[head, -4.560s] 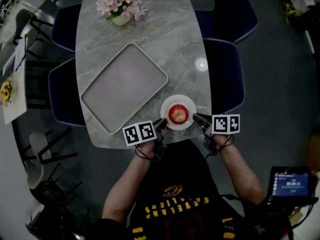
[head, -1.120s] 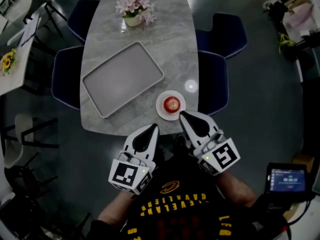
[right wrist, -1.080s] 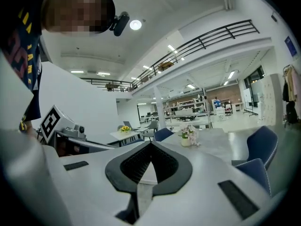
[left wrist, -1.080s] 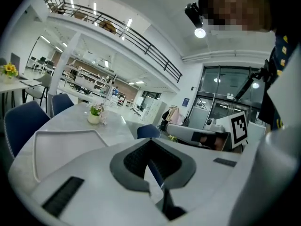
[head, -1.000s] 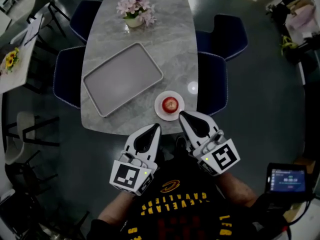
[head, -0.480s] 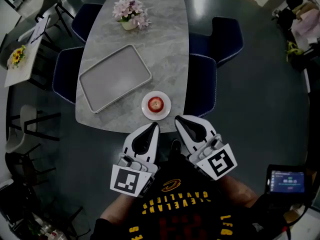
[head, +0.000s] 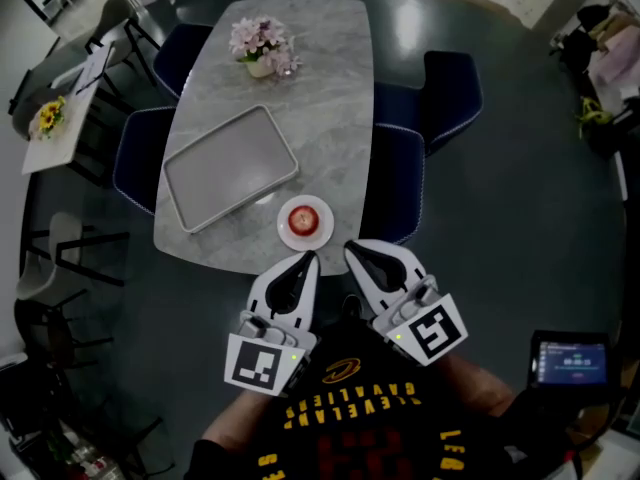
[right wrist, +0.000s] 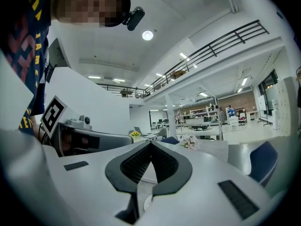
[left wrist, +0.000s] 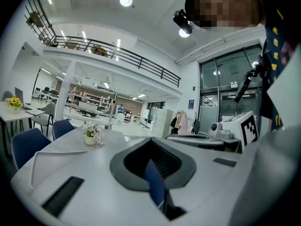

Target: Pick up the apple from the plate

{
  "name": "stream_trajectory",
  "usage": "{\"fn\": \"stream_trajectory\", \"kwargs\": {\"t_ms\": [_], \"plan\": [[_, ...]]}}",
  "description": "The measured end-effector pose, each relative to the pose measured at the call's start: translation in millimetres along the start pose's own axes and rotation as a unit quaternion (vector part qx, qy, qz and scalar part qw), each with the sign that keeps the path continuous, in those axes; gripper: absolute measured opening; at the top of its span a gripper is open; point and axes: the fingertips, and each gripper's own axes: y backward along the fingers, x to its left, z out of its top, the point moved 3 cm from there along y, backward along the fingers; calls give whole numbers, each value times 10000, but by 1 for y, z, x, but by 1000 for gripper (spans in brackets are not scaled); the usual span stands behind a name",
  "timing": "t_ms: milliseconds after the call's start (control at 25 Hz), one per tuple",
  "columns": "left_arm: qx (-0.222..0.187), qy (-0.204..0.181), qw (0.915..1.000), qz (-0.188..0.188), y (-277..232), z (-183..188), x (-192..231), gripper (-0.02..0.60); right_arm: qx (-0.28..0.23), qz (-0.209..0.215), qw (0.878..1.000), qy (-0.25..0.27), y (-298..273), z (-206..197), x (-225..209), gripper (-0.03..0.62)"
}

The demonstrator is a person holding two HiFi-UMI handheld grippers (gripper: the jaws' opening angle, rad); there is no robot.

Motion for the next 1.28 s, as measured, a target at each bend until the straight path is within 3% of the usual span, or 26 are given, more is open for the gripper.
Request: {"fn": "stream_trajectory", "kwargs": {"t_ms": [1280], "plan": [[2, -217, 9997, 97, 2, 5, 7, 0, -47, 42, 9998, 190, -3, 3, -3, 6]]}}
